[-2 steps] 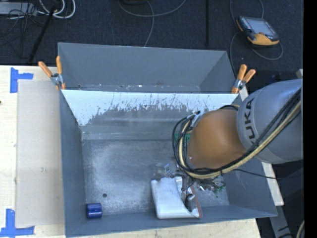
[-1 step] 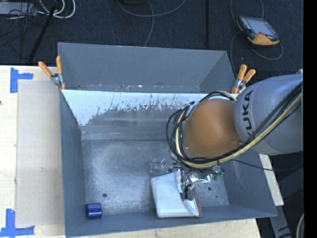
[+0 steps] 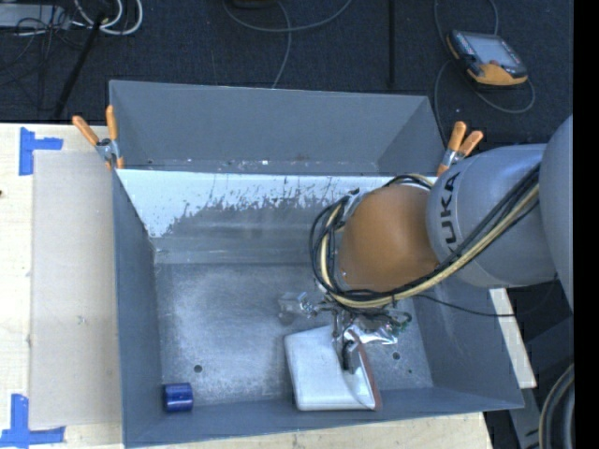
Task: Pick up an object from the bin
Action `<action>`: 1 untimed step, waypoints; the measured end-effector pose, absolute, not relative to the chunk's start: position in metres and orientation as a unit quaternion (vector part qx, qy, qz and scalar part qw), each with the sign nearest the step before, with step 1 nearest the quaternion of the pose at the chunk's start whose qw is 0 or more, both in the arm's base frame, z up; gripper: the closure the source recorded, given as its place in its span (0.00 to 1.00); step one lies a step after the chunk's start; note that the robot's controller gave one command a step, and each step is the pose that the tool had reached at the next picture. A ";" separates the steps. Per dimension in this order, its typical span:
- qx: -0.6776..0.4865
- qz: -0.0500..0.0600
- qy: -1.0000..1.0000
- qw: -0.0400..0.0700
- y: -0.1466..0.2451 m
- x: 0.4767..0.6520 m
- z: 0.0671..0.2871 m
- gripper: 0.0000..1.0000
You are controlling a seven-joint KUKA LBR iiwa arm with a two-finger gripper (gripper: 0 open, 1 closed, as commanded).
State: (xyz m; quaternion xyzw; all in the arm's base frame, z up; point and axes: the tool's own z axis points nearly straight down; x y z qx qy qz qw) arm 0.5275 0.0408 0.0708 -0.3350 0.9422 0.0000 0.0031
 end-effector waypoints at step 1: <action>-0.335 0.000 0.942 0.005 0.041 0.529 0.072 0.00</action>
Offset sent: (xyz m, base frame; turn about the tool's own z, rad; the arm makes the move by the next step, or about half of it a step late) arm 0.0000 0.0000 0.0000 0.0000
